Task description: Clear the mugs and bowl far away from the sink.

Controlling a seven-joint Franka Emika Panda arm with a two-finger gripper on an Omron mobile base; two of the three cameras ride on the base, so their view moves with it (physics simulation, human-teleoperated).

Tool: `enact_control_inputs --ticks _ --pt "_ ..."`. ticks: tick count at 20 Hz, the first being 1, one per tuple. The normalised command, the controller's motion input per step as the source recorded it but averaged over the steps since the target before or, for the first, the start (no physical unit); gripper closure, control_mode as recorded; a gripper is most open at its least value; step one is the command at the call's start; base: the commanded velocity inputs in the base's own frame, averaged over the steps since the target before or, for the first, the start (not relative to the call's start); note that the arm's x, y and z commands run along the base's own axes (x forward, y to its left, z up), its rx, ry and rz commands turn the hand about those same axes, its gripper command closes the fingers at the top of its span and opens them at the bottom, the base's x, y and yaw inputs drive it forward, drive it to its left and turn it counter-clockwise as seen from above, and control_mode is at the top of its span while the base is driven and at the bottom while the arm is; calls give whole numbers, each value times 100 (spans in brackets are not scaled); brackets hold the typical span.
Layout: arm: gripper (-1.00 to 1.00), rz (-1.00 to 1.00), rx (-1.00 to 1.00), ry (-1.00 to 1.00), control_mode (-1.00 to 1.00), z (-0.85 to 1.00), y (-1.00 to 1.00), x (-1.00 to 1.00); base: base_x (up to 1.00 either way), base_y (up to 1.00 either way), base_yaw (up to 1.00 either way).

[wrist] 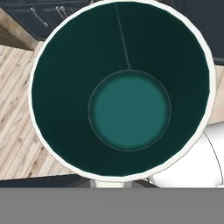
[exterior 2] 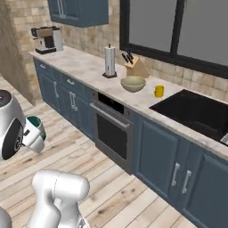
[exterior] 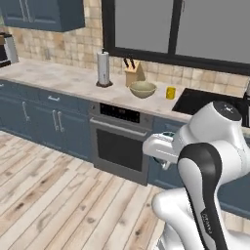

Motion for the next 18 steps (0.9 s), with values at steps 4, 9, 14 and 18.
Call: enact_control_inputs --ticks 4,9,14,18 --pt "100 0 0 0 100 0 0 0 -5 -61 74" --pt "100 0 0 0 100 0 0 0 0 -63 73" --pt "100 0 0 0 100 0 0 0 0 -64 71" --pt "100 0 0 0 100 0 0 0 0 -52 66"
